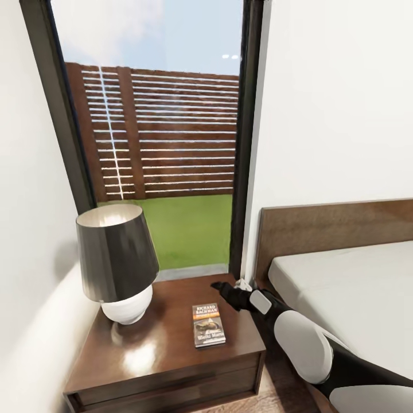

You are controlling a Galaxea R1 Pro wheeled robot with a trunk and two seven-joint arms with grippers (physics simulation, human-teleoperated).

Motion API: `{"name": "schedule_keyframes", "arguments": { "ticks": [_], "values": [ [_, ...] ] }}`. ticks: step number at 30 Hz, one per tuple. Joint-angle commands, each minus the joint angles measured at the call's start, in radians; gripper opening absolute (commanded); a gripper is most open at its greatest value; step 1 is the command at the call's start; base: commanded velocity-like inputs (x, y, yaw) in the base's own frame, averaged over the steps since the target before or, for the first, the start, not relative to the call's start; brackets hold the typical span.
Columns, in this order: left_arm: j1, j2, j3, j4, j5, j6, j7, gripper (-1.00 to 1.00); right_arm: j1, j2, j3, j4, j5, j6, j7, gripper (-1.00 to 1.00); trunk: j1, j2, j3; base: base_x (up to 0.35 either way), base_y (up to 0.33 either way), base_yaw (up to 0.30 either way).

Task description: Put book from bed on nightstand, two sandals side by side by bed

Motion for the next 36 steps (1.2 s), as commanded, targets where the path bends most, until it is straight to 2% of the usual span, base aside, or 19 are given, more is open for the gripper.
{"name": "schedule_keyframes", "arguments": {
  "ticks": [1, 7, 36],
  "values": [
    [0.000, 0.000, -0.001, -0.002, 0.011, 0.003, 0.009, 1.00, 0.000, 0.000, 0.004, -0.001, -0.010, -0.001, 0.000, 1.00, -0.004, 0.007, 0.002, 0.000, 0.000, 0.000],
    [0.000, 0.000, -0.001, -0.001, 0.010, 0.003, 0.009, 1.00, 0.000, 0.001, 0.003, 0.003, -0.010, -0.024, 0.004, 1.00, -0.027, 0.049, 0.021, 0.000, 0.000, 0.000],
    [0.000, -0.001, -0.001, 0.006, 0.009, 0.003, 0.009, 1.00, 0.001, 0.003, 0.002, 0.007, -0.010, -0.032, 0.002, 1.00, -0.138, 0.252, 0.112, 0.000, 0.000, 0.000]
  ]
}}
